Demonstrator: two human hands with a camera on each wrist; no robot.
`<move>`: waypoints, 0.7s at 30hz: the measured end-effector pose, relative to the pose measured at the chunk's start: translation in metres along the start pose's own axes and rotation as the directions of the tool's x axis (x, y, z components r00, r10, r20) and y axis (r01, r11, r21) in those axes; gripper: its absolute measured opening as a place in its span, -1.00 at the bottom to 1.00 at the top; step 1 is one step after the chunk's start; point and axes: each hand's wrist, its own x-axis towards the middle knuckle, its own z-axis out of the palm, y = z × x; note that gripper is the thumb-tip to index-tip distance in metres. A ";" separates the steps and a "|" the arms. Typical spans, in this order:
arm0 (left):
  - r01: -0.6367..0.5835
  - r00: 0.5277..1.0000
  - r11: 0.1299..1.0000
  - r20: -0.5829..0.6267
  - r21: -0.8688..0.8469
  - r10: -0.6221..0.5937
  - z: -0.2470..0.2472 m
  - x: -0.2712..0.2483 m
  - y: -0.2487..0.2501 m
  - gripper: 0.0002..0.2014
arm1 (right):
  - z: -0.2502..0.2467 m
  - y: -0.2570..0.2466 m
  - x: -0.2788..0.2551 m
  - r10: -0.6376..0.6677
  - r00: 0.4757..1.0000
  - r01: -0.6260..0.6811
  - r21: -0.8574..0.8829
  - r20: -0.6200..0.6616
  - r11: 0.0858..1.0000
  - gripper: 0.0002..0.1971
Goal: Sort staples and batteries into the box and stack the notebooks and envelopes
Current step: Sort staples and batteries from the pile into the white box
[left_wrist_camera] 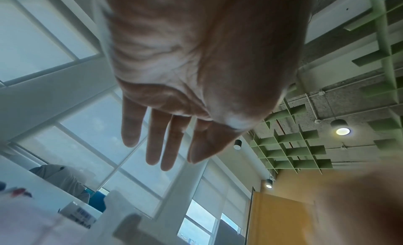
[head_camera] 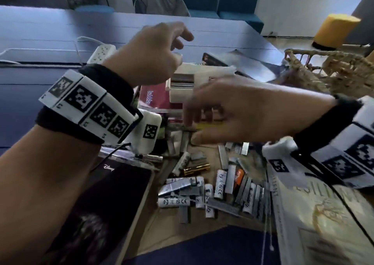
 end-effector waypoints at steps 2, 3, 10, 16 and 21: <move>0.004 0.999 1.000 -0.033 -0.022 -0.005 -0.002 0.000 0.000 -0.59 | 0.015 -0.018 -0.016 -0.099 0.981 0.097 0.019 0.167 0.995 -0.51; 0.007 0.999 0.999 -0.043 -0.036 -0.008 -0.003 0.001 0.001 -0.59 | 0.023 -0.026 -0.025 -0.128 0.958 0.135 -0.012 0.256 0.991 -0.41; -0.027 0.999 0.998 -0.023 -0.054 0.026 -0.003 -0.001 0.007 -0.52 | 0.057 -0.034 -0.035 -0.206 0.915 0.281 -0.181 0.347 0.943 -0.46; -0.055 0.998 0.998 0.003 -0.023 0.055 -0.003 -0.001 0.009 -0.53 | 0.044 -0.004 -0.027 -0.033 0.975 0.093 -0.271 0.218 0.958 -0.57; -0.055 0.998 0.997 0.039 -0.048 0.057 -0.004 -0.002 0.012 -0.56 | 0.016 0.003 -0.037 -0.009 0.980 0.021 -0.058 0.199 0.998 -0.70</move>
